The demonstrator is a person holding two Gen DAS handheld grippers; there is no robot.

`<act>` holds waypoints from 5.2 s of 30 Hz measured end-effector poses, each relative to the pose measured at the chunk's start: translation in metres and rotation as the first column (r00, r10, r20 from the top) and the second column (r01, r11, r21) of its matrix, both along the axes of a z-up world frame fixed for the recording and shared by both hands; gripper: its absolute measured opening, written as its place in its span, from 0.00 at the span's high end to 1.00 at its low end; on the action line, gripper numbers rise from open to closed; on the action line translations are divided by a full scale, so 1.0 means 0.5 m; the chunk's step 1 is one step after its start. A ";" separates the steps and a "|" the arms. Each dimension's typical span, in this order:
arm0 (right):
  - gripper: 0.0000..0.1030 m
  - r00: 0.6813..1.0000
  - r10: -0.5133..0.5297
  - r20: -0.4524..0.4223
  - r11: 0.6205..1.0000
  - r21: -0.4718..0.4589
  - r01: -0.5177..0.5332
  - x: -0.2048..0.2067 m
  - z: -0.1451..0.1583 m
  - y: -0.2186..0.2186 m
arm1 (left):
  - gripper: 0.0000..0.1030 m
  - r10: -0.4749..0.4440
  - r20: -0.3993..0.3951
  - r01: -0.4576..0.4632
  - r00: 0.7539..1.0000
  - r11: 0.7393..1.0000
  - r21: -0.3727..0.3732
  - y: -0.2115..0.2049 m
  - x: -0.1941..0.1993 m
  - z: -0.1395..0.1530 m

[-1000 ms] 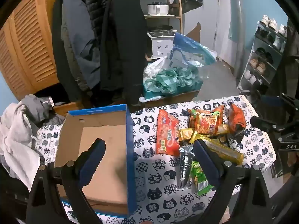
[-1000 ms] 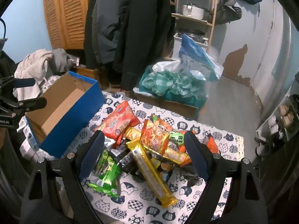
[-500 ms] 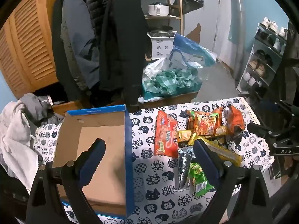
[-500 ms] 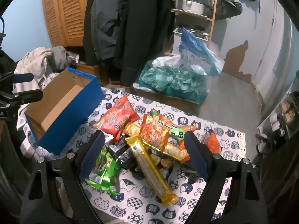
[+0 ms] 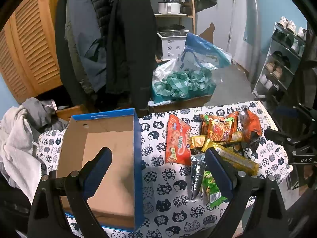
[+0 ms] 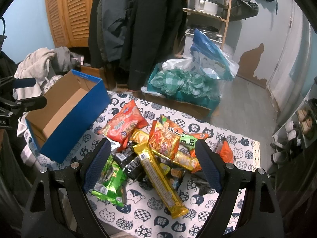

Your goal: Organize snacks

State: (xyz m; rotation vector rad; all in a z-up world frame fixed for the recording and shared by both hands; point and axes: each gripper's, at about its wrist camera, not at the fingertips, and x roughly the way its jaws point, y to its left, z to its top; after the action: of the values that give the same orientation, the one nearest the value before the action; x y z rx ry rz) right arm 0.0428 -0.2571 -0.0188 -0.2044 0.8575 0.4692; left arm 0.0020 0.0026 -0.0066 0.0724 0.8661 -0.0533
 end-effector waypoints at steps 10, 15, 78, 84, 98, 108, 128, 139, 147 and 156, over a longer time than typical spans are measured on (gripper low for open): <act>0.17 1.000 -0.005 -0.009 1.000 -0.004 0.005 0.002 -0.001 -0.004 | 0.07 -0.003 -0.002 0.003 1.000 1.000 0.003 0.001 -0.001 -0.001; 0.17 1.000 -0.003 -0.009 1.000 -0.006 0.003 0.003 0.000 -0.005 | 0.07 -0.004 -0.005 0.004 1.000 1.000 0.002 -0.001 0.001 -0.001; 0.17 1.000 0.000 -0.019 1.000 -0.008 -0.001 0.003 -0.003 -0.001 | 0.07 -0.005 -0.053 0.005 0.999 1.000 0.004 0.007 0.002 -0.025; 0.17 1.000 0.000 -0.021 1.000 -0.013 -0.001 -0.004 -0.008 -0.001 | 0.07 0.002 -0.072 0.000 0.997 1.000 0.019 0.003 0.011 -0.039; 0.17 0.997 -0.007 -0.077 0.999 -0.049 0.004 0.022 -0.045 -0.019 | 0.07 -0.043 -0.186 0.046 0.982 0.999 0.013 -0.033 0.039 -0.106; 0.18 0.979 0.093 -0.181 0.987 -0.111 -0.114 0.054 -0.132 0.011 | 0.07 -0.119 -0.273 0.134 0.954 0.990 0.036 -0.075 0.064 -0.184; 0.21 0.929 0.146 -0.340 0.956 -0.192 -0.220 0.098 -0.285 0.013 | 0.07 -0.140 -0.415 0.166 0.899 0.986 0.026 -0.132 0.093 -0.314; 0.33 0.903 0.155 -0.402 0.943 -0.212 -0.256 0.112 -0.363 0.028 | 0.07 -0.130 -0.471 0.159 0.872 0.987 0.020 -0.151 0.119 -0.379; 0.49 0.900 0.148 -0.411 0.940 -0.224 -0.257 0.120 -0.393 0.033 | 0.48 -0.145 -0.503 0.146 0.852 0.989 -0.039 -0.148 0.134 -0.412; 0.72 0.894 0.157 -0.420 0.952 -0.175 -0.249 0.111 -0.365 0.030 | 0.72 -0.181 -0.462 0.177 0.868 0.983 -0.053 -0.137 0.127 -0.396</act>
State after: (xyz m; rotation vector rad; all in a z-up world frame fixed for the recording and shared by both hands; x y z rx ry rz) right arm 0.0982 -0.2423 -0.2015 -0.4207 1.3050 0.6239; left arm 0.0657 -0.0660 -0.2049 0.1349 1.3414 -0.2581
